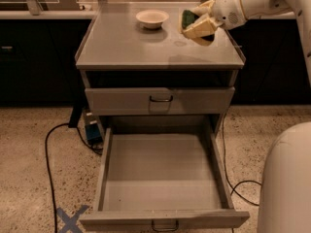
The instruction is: Pick sponge from middle drawer and place on counter
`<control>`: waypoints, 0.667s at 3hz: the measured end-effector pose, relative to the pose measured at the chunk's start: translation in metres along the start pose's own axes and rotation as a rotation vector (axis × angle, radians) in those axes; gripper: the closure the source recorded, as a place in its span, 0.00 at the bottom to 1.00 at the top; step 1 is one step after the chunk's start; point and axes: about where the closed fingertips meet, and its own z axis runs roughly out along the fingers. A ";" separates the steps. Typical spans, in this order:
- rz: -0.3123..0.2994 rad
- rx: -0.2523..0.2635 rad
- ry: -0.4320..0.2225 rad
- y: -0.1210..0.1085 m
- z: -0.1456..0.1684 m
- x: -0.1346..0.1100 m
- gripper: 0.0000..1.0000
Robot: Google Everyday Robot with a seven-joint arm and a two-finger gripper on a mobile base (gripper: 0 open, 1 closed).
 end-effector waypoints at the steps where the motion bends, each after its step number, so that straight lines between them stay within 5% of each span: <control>1: 0.009 0.192 0.094 -0.050 0.002 0.026 1.00; 2: 0.001 0.179 0.089 -0.051 0.014 0.027 1.00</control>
Offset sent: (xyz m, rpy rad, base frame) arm 0.0352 -0.0233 -0.0080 -0.0650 -0.0499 -0.1447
